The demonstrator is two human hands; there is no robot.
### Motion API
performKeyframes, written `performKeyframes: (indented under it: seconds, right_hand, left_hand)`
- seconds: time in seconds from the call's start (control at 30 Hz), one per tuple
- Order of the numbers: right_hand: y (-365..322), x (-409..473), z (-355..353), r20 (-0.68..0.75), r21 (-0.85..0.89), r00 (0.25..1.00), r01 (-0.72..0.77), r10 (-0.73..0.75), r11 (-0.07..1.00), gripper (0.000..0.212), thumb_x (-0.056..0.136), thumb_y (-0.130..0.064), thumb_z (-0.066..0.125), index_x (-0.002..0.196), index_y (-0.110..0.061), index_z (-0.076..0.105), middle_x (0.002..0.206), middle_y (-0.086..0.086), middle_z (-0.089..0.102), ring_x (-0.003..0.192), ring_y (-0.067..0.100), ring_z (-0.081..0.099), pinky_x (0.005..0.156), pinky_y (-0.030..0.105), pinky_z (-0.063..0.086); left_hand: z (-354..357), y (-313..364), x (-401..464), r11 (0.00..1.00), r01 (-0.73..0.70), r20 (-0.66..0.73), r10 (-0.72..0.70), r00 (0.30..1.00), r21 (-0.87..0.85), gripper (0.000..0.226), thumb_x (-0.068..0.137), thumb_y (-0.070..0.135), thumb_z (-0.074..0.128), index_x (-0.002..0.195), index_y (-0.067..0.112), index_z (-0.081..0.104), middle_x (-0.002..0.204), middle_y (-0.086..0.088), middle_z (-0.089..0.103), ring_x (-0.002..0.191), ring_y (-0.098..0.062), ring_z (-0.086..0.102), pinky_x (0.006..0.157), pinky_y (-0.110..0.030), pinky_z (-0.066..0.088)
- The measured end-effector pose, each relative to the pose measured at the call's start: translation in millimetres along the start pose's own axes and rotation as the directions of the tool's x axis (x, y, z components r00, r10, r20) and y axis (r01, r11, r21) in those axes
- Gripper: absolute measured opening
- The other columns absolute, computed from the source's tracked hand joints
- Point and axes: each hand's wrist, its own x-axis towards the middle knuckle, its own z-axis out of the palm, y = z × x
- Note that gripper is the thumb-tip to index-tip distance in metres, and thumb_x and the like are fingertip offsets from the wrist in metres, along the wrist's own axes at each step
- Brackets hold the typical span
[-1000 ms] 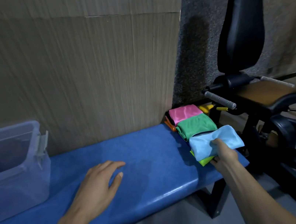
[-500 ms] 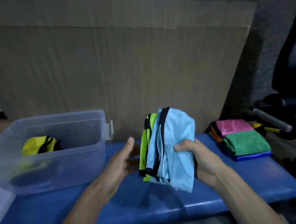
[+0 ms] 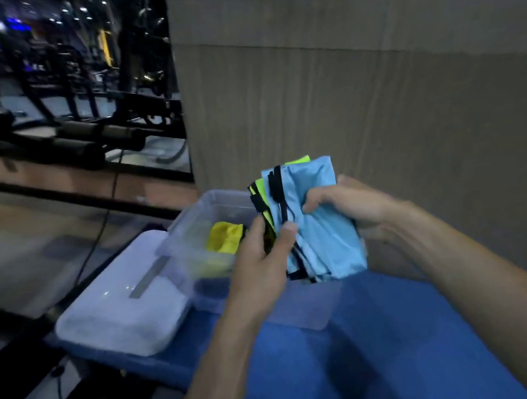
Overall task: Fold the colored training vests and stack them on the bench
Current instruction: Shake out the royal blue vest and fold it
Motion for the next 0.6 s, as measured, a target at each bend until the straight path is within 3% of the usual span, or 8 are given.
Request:
performKeyframes:
  seconds: [0.07,0.13,0.23,0.33,0.43,0.5,0.53,0.6]
  right_hand:
    - [-28.4,28.3,-0.3,0.08,-0.232,0.995,0.081,-0.064,0.969,0.032,0.066,-0.011,0.068,0.097,-0.005,0.073,0.098,0.017,0.076,0.088,0.031,0.073,0.083,0.044,0.059]
    - [-55.8,56.3,5.2,0.214,-0.506,0.972,0.193,-0.094,0.841,0.028,0.061,-0.016,0.068,0.088,-0.015,0.072,0.086,0.004,0.075,0.079,0.017,0.071,0.073,0.035,0.057]
    - [-79.6,97.1,41.9,0.458,-0.815,0.888,0.4,0.043,0.42,0.018,0.064,-0.014,0.071,0.08,-0.02,0.069,0.075,-0.006,0.067,0.071,0.011,0.062,0.062,0.028,0.05]
    - [-66.5,142.7,94.2,0.492,-0.862,0.81,0.503,0.319,0.052,0.013,0.077,-0.001,0.069,0.081,-0.014,0.069,0.078,-0.001,0.066,0.077,0.019,0.062,0.066,0.033,0.05]
    - [-43.0,167.7,144.6,0.483,-0.76,0.78,0.599,0.399,-0.251,0.014,0.077,-0.012,0.065,0.085,-0.023,0.065,0.089,-0.001,0.068,0.087,0.026,0.067,0.077,0.043,0.06]
    - [-31.3,167.3,164.2,0.544,-0.683,0.768,0.639,0.338,-0.354,0.036,0.085,-0.013,0.062,0.116,-0.031,0.06,0.111,-0.007,0.064,0.098,0.025,0.064,0.076,0.039,0.057]
    - [-25.7,166.5,168.2,0.592,-0.671,0.754,0.657,0.284,-0.345,0.045,0.089,-0.01,0.061,0.129,-0.031,0.055,0.114,-0.009,0.06,0.101,0.023,0.062,0.073,0.035,0.054]
    - [-12.4,165.1,164.4,0.71,-0.648,0.689,0.72,0.147,-0.249,0.042,0.089,-0.003,0.06,0.127,-0.023,0.058,0.105,-0.007,0.061,0.099,0.02,0.061,0.075,0.037,0.053]
  left_hand:
    - [-30.2,-5.2,13.5,0.994,-0.06,-0.155,0.075,0.985,0.094,0.017,0.099,0.029,0.055,0.105,0.021,0.07,0.098,0.007,0.074,0.095,-0.002,0.064,0.086,-0.034,0.053]
    - [-59.3,-11.6,23.4,0.99,-0.055,-0.326,0.096,0.94,0.131,0.019,0.099,0.023,0.055,0.108,0.023,0.072,0.108,0.007,0.073,0.103,-0.002,0.065,0.091,-0.023,0.051]
    - [-94.6,-23.1,33.6,0.977,0.046,-0.514,0.069,0.855,0.208,0.022,0.098,0.017,0.055,0.11,0.024,0.072,0.117,0.002,0.069,0.108,-0.006,0.062,0.091,-0.014,0.045]
    - [-111.0,-35.4,41.4,0.978,0.129,-0.589,-0.007,0.808,0.165,0.026,0.094,0.022,0.056,0.115,0.023,0.071,0.121,0.002,0.063,0.113,-0.013,0.059,0.102,-0.034,0.048]
    - [-113.2,-43.4,48.3,0.964,0.228,-0.576,-0.111,0.81,0.135,0.025,0.098,0.018,0.056,0.119,0.023,0.067,0.122,0.0,0.062,0.11,-0.016,0.06,0.1,-0.04,0.049]
    - [-109.3,-45.5,49.6,0.96,0.27,-0.569,-0.185,0.801,0.069,0.024,0.099,0.016,0.055,0.119,0.025,0.064,0.11,0.003,0.067,0.096,-0.009,0.062,0.086,-0.031,0.05]
    - [-106.6,-45.2,49.4,0.961,0.276,-0.564,-0.209,0.799,0.035,0.024,0.099,0.016,0.054,0.119,0.024,0.063,0.104,0.008,0.067,0.092,-0.002,0.061,0.08,-0.026,0.048]
    - [-104.1,-46.1,48.8,0.961,0.278,-0.562,-0.229,0.795,0.002,0.024,0.1,0.015,0.053,0.12,0.023,0.063,0.099,0.014,0.065,0.09,0.005,0.059,0.075,-0.019,0.044]
